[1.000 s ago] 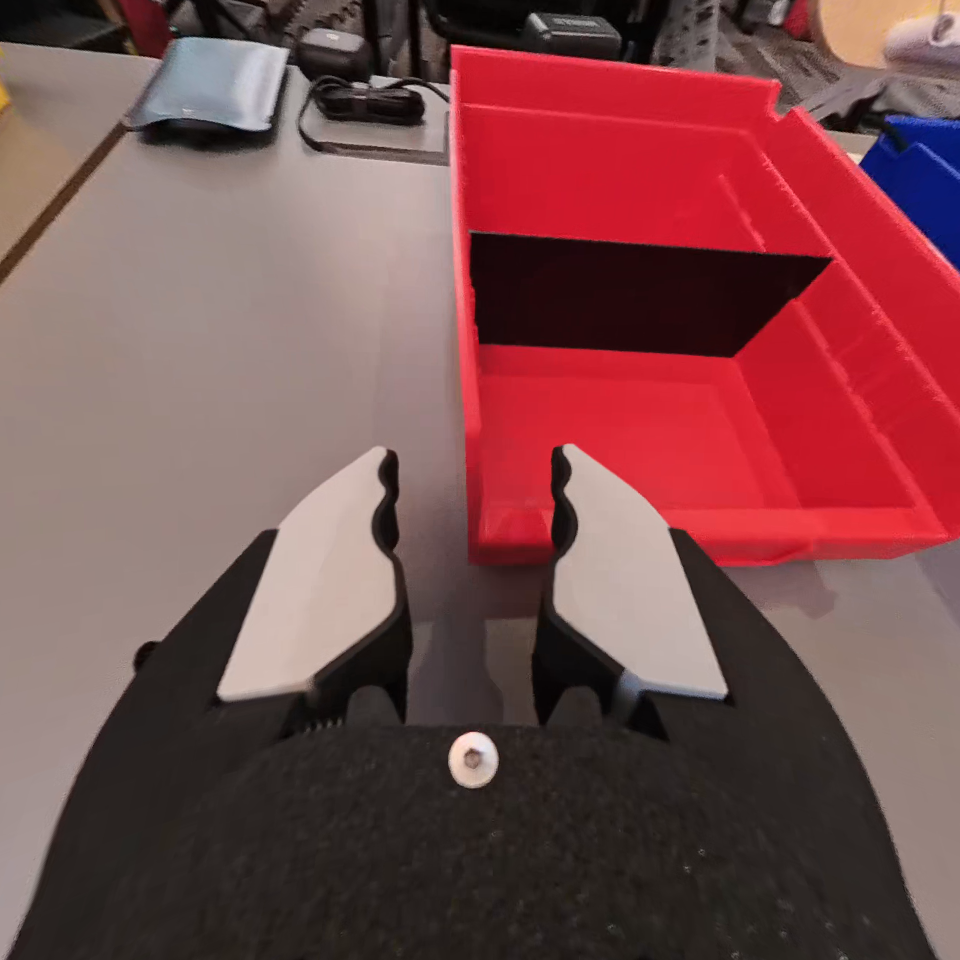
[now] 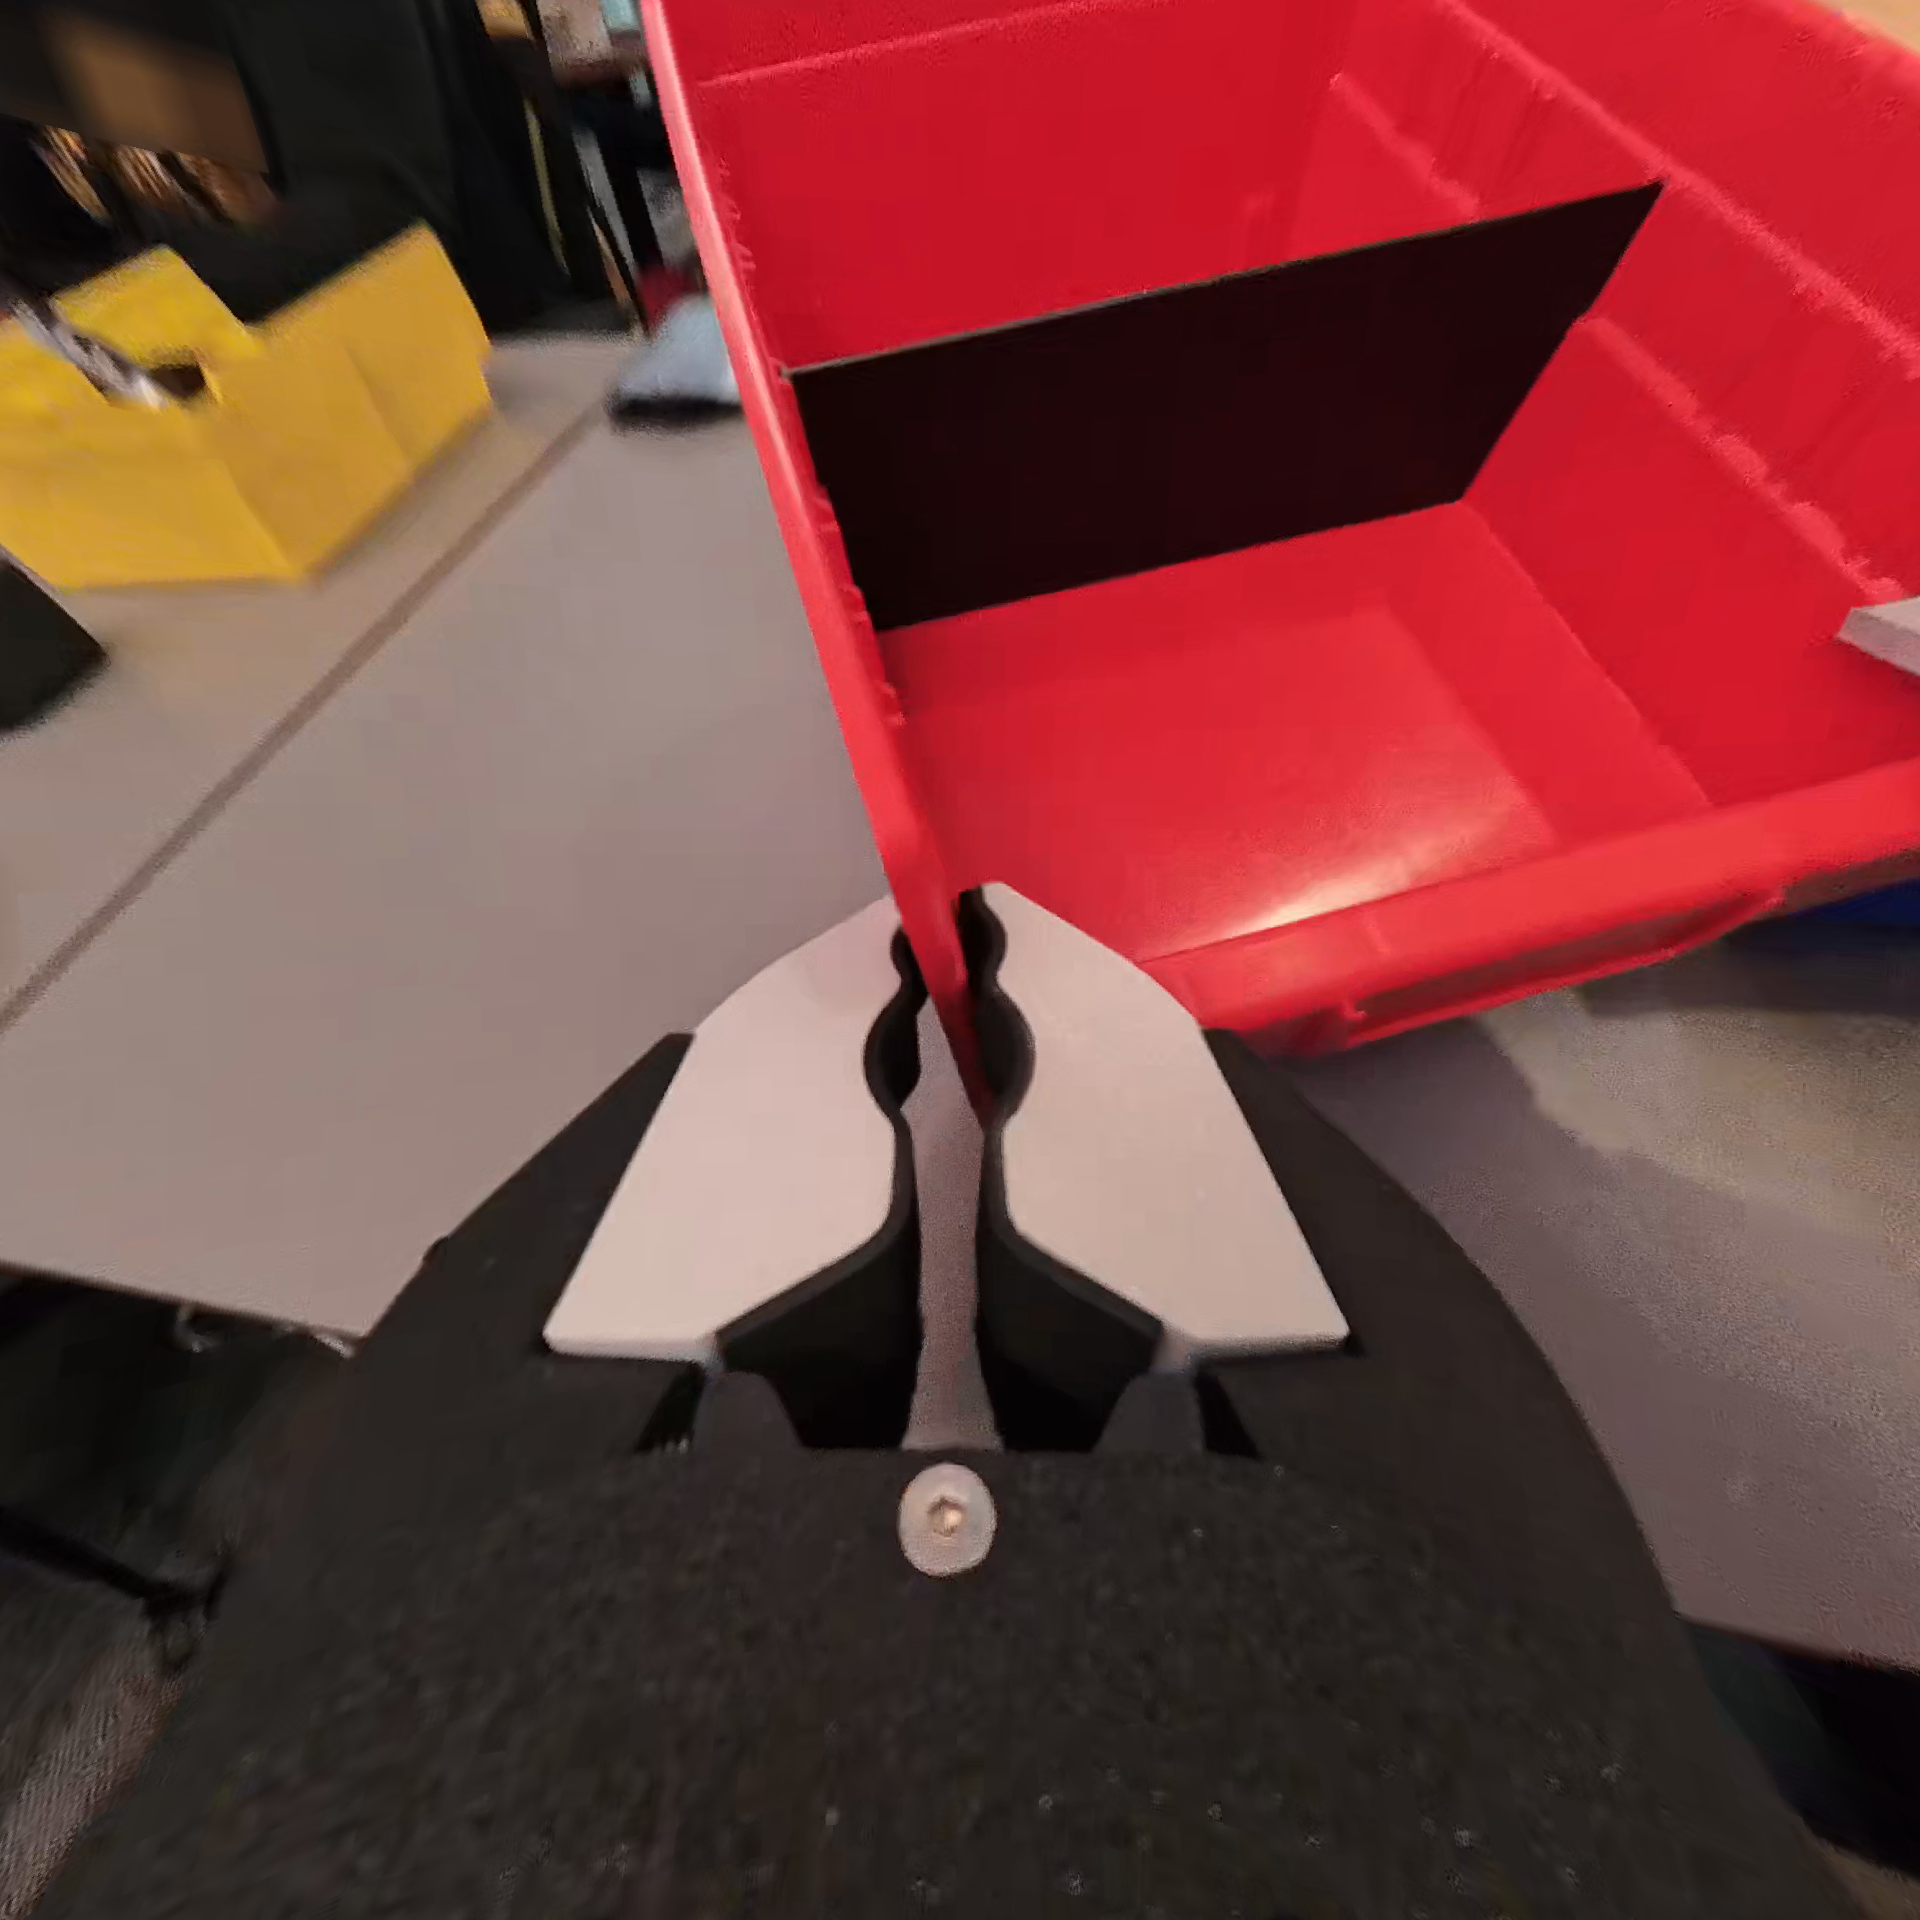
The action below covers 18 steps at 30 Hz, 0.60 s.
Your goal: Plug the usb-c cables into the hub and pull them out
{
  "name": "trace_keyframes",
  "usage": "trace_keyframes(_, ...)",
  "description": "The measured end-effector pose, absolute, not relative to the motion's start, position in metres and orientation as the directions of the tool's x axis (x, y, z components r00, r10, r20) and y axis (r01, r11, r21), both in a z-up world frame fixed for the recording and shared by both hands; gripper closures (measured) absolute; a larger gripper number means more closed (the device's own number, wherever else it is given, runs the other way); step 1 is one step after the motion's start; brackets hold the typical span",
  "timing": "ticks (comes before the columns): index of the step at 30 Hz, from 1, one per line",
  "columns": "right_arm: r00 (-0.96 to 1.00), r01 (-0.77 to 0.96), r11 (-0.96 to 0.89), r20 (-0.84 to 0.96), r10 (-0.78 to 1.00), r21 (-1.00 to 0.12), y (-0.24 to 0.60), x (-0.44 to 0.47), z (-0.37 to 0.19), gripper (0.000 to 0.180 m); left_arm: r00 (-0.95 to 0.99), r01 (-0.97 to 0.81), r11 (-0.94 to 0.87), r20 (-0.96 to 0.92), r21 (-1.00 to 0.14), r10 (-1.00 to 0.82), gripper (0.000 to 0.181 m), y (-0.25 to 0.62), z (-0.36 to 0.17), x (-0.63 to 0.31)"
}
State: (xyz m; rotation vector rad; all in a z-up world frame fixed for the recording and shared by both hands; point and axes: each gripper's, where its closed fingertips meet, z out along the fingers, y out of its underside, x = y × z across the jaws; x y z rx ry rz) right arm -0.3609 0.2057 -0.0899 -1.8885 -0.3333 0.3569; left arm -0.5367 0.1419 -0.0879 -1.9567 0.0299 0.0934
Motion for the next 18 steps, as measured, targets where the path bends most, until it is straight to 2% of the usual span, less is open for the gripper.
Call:
trace_keyframes(4,0.932,0.049,-0.129,-0.001,0.362,-0.99,0.196,-0.317,-0.019,0.176,0.994,-0.111,-0.198,-0.111,-0.974,-0.009,0.175,0.144,-0.03,-0.492)
trace_keyframes(8,0.97,0.045,-0.021,0.038,0.241,-0.999,0.192,-0.227,0.031,0.176,0.976,-0.149,-0.064,-0.137,-0.987,-0.167,0.175,0.167,0.01,-0.402)
trace_keyframes(13,0.999,0.048,-0.021,0.048,0.01,-0.999,0.179,-0.07,0.041,0.176,0.911,-0.095,-0.045,-0.069,-0.994,-0.408,0.175,0.195,0.013,-0.243)
trace_keyframes(18,0.98,-0.008,-0.17,0.026,-0.2,-0.985,0.158,0.09,0.004,0.176,0.815,-0.122,-0.13,-0.024,-0.984,-0.579,0.174,0.201,-0.025,-0.082)
